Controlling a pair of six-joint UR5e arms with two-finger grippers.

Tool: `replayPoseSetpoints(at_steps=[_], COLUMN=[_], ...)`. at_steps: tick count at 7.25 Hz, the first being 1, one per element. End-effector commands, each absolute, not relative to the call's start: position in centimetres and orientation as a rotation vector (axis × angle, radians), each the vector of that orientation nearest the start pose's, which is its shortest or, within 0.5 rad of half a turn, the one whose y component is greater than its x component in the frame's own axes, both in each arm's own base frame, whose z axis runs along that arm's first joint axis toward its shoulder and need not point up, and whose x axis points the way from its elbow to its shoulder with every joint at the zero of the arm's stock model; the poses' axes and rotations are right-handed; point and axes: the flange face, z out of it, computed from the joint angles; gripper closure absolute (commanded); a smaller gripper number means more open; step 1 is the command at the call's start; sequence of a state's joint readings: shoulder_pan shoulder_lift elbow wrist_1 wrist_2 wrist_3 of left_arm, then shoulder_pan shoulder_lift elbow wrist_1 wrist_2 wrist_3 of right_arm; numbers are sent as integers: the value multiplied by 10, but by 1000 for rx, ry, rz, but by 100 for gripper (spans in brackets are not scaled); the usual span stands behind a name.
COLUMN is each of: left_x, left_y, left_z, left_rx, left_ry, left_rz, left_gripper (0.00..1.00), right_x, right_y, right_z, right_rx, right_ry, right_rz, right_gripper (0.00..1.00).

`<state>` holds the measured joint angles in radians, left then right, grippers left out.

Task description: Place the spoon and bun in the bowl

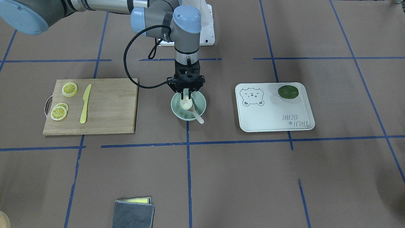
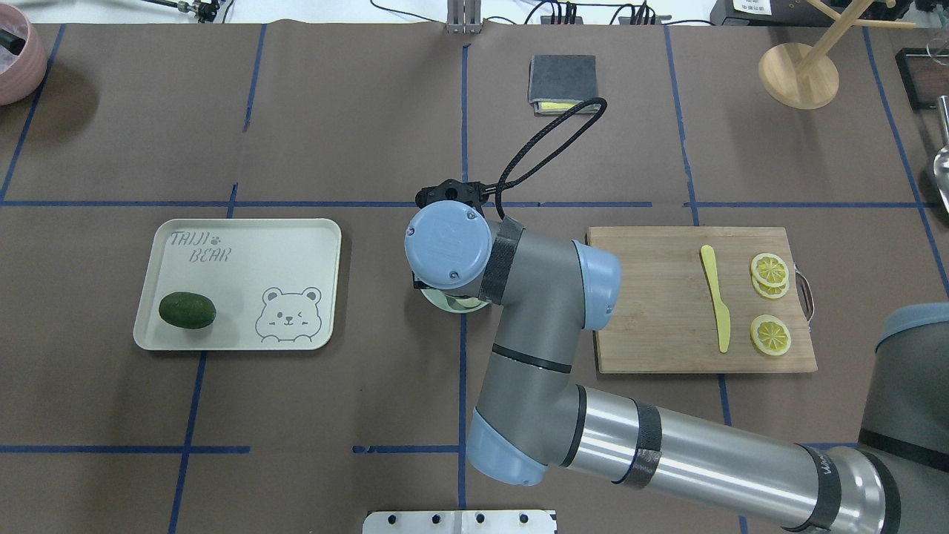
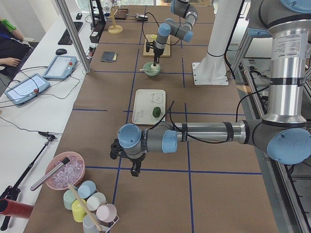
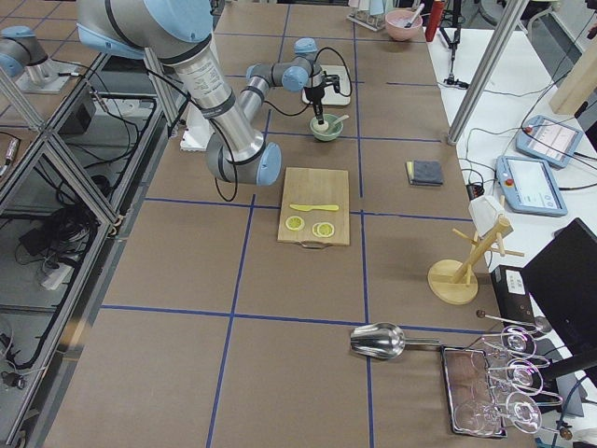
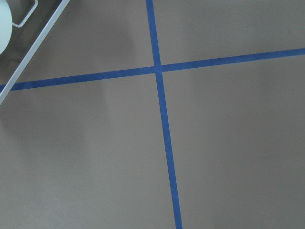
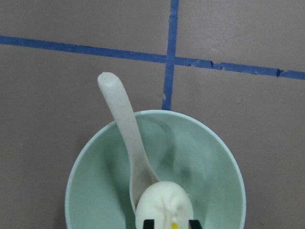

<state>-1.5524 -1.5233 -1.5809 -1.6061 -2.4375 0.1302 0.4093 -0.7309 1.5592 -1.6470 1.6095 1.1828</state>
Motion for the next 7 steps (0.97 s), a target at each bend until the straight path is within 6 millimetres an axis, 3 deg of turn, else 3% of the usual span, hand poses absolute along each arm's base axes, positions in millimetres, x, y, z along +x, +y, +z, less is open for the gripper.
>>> replayPoseSetpoints(at_steps=[1,2,3,4,6,7], left_x=[-49,-48,-48,-48,-49,-50], left_y=[-472,-472,-473,-473,-474,-477], left_z=[667,666,665,663,660,658], left_rx=[46,45,46,48,56,63], left_ry=[866,866,863,860,849,833], left_rz=[138,137,138,140,145,150], left_gripper=[0,0,0,0,0,0], right_x=[-608,-582,-539,-476,-346,-291], right_y=[-407,-428,-460,-484,-543,-561], right_z=[157,150,160,181,262,311], right_rx=[264,271,252,290,260,251], right_ry=[-718,-740,-758,-771,-765,-734], right_rz=[4,19,5,-102,-237,-294], right_gripper=[7,6,5,5,1,1])
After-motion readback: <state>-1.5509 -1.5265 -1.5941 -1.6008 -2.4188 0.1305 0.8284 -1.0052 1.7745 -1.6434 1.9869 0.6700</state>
